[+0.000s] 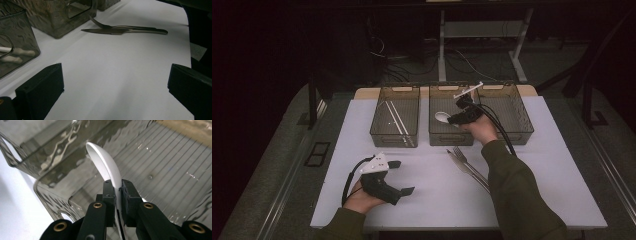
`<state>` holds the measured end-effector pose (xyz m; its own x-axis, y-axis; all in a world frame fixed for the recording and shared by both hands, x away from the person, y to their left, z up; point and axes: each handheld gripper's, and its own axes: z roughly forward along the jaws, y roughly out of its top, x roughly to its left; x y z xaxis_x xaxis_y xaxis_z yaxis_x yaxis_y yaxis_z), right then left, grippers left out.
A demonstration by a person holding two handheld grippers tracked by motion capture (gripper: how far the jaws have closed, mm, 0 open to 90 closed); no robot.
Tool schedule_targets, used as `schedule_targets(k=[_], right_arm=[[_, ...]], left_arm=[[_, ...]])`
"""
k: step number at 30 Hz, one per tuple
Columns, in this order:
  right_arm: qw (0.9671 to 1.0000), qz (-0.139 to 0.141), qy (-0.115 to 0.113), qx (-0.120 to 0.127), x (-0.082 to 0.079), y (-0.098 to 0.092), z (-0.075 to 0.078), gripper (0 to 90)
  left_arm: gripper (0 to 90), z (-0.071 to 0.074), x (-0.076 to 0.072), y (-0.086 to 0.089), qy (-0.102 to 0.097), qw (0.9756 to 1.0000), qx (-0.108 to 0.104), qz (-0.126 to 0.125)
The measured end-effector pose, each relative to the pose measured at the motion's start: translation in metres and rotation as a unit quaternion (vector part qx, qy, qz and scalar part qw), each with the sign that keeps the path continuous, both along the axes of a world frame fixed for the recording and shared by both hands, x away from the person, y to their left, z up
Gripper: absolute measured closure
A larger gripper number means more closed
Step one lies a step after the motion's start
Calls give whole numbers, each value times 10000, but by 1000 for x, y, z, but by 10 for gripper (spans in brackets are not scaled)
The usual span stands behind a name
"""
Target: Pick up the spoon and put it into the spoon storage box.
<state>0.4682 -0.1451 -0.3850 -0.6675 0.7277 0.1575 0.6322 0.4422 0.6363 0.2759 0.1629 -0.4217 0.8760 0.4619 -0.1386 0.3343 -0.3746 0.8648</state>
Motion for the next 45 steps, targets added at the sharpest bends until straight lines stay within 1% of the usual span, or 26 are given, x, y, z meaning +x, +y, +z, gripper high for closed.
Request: schedule_targets(k=[4, 7, 10, 12, 14, 18, 21, 25, 28, 30, 31, 33, 35, 36, 38, 40, 45], right_arm=[[9998, 26, 102, -152, 1, 3, -6, 821], [9997, 45, 139, -218, 1, 5, -8, 820], [9993, 57, 170, -342, 1, 8, -10, 820], [9989, 83, 242, -395, 1, 9, -13, 819], [9989, 77, 290, -353, 2, 10, -14, 818], [9985, 92, 356, -412, 2, 11, -14, 812], [9983, 92, 400, -410, 3, 11, -14, 780], [9985, 58, 370, -395, 3, 10, -15, 723], [9990, 8, 290, -347, 2, 9, -13, 682], [9993, -40, 250, -271, 2, 7, -10, 653], [9995, -76, 234, -205, 1, 7, -8, 630], [9998, -113, 116, -115, 0, 4, -3, 577], [9999, -155, 17, 4, -1, 0, 2, 540], [9998, -175, 10, 70, -3, -2, 5, 527], [9996, -167, -82, 212, -6, -7, 11, 510], [9993, -157, -117, 323, -9, -11, 16, 492], [9983, -98, -233, 524, -19, -21, 25, 488]], left_arm=[[0, 0, 0, 0, -8, 10000, 8, -10], [0, 0, 0, -1, -7, 10000, 16, -16], [0, 0, 0, -1, -10, 10000, 9, -15], [0, 0, 0, -1, -8, 10000, 10, -14], [0, 0, -1, -1, 16, 10000, 2, -7], [0, 0, -1, -1, 11, 10000, -7, -4], [0, 0, -1, -1, 9, 10000, -4, -5], [0, 0, -1, -1, 10, 10000, -4, -5], [0, 0, 0, -1, -9, 10000, 4, -11], [0, 0, 0, -1, -8, 10000, 3, -12], [0, 0, 0, -1, -8, 10000, 3, -11], [0, 0, 0, -1, 5, 10000, 10, -11], [0, 0, 0, -1, -1, 10000, 16, -10], [0, 0, 0, -1, -5, 10000, 20, -17], [0, 0, 0, -1, 3, 10000, 24, -16], [0, 0, 0, -1, 25, 10000, 29, -17], [0, -1, 1, 0, 13, 10000, 48, -41]])
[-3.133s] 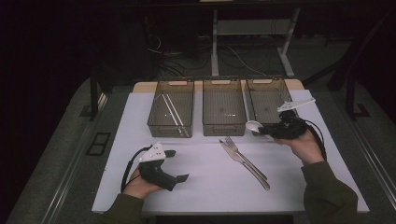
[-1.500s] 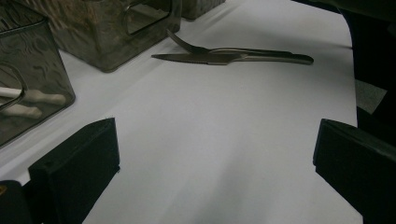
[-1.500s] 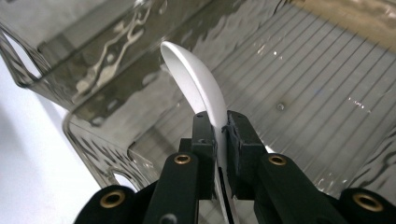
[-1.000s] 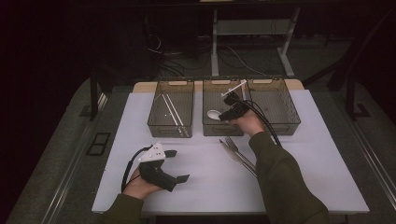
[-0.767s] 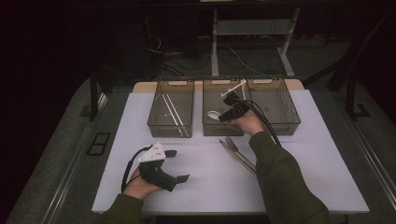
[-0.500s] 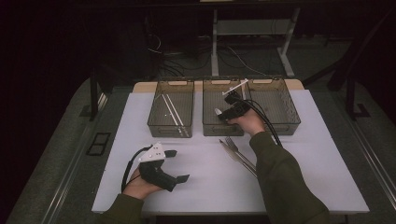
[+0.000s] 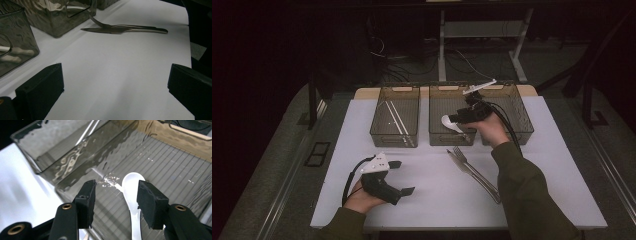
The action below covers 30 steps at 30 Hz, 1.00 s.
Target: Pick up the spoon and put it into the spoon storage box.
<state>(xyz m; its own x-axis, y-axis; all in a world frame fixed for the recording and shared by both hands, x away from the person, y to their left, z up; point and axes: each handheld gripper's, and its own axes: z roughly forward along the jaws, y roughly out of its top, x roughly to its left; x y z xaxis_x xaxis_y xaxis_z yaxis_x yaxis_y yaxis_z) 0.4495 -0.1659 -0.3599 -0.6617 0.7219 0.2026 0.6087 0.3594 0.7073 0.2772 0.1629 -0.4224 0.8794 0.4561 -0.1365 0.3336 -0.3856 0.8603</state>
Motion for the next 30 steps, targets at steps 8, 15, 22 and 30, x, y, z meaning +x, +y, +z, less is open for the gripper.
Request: schedule_targets(k=[8, 15, 22, 30], right_arm=[[9995, 241, -155, 97, -22, -15, 12, 483], [9986, 374, -256, 262, -46, -32, 13, 472], [9980, 437, -325, 306, -72, -50, 5, 467], [9986, 366, -312, 218, -92, -65, -7, 463]], left_arm=[[0, -1, 1, 2, 38, 10000, -51, 36], [0, -1, 1, 0, 36, 10000, 4, 33], [0, -1, 0, 0, 32, 10000, 40, 58], [0, -1, -1, -1, 10, 10000, 57, 64]])
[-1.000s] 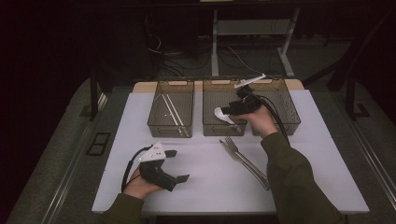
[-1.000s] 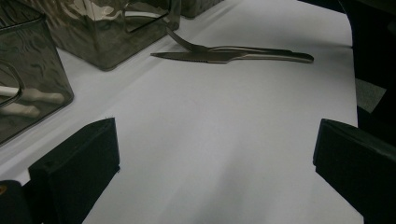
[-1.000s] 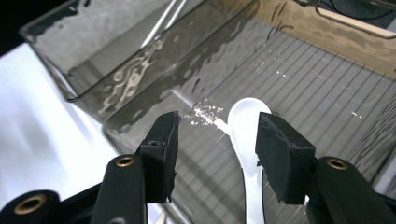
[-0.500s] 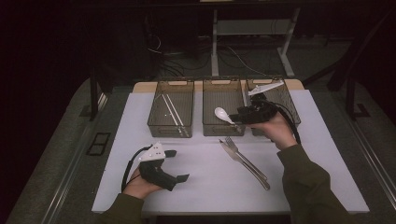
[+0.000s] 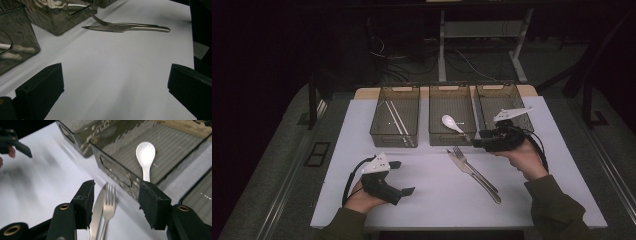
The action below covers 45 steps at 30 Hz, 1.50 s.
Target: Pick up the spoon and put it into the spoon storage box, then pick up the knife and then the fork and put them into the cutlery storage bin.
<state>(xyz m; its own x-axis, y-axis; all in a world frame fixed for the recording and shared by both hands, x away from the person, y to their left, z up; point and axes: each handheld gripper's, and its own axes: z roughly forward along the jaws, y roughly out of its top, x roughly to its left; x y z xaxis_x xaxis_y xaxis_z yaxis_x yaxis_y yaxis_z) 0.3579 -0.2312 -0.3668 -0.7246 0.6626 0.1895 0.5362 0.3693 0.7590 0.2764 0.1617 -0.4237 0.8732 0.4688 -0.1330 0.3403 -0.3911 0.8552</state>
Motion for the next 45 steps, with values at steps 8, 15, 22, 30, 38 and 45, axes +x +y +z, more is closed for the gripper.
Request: schedule_targets(k=[8, 15, 22, 30, 38, 45], right_arm=[[9998, 107, 68, -124, -15, -8, -11, 450], [9995, 158, 190, -174, -32, -17, -22, 449], [9994, 96, 242, -217, -52, -27, -29, 453], [9984, 156, 429, -342, -69, -30, -39, 683], [9951, 295, 600, -723, -78, -25, -53, 886], [9948, 256, 504, -844, -76, -17, -59, 895]], left_arm=[[0, 1, -1, 1, 0, 10000, -7, 5], [0, 1, 0, 2, 7, 10000, 4, 14], [0, 1, -1, 2, -2, 10000, 27, 46], [0, 0, 0, 2, -10, 10000, 31, 51], [0, 1, -1, 1, 1, 10000, 42, 59], [0, 0, -1, 1, 1, 10000, 59, 59]])
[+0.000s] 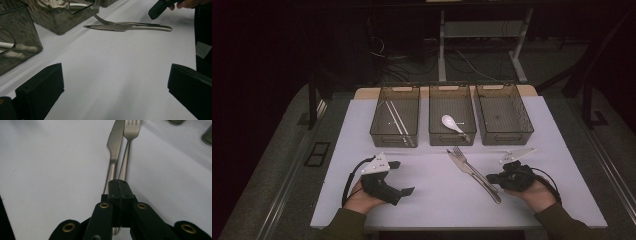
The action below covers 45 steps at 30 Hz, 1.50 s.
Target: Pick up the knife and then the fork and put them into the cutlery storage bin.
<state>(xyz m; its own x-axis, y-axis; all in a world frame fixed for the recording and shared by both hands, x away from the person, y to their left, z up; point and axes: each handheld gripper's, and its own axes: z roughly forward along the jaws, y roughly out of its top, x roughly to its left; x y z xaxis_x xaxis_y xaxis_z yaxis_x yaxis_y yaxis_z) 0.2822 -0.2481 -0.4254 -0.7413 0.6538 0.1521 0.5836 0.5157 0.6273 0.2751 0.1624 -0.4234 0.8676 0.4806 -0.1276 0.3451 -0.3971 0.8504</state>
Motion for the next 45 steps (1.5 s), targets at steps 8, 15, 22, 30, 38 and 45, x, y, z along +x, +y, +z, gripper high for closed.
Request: schedule_targets(k=[8, 15, 22, 30, 38, 45], right_arm=[[9998, -56, 76, -180, 4, 12, -9, 896], [9995, -103, 16, -287, 3, 15, -10, 896], [9989, -177, -76, -419, 4, 22, -9, 897], [9987, -202, -92, -457, 4, 25, -9, 898], [9986, -207, -87, -476, 6, 29, -10, 900], [9980, -159, 7, -614, 3, 32, -12, 900]], left_arm=[[0, 0, 0, -1, -3, 10000, 7, -5], [0, 0, 0, -1, -1, 10000, 17, -22], [0, 0, 0, -2, -18, 10000, 44, -39], [0, -1, 0, -2, -16, 10000, 37, -46], [0, 0, 0, -2, -18, 10000, 42, -35], [0, 0, 0, -2, -26, 10000, 13, -30]])
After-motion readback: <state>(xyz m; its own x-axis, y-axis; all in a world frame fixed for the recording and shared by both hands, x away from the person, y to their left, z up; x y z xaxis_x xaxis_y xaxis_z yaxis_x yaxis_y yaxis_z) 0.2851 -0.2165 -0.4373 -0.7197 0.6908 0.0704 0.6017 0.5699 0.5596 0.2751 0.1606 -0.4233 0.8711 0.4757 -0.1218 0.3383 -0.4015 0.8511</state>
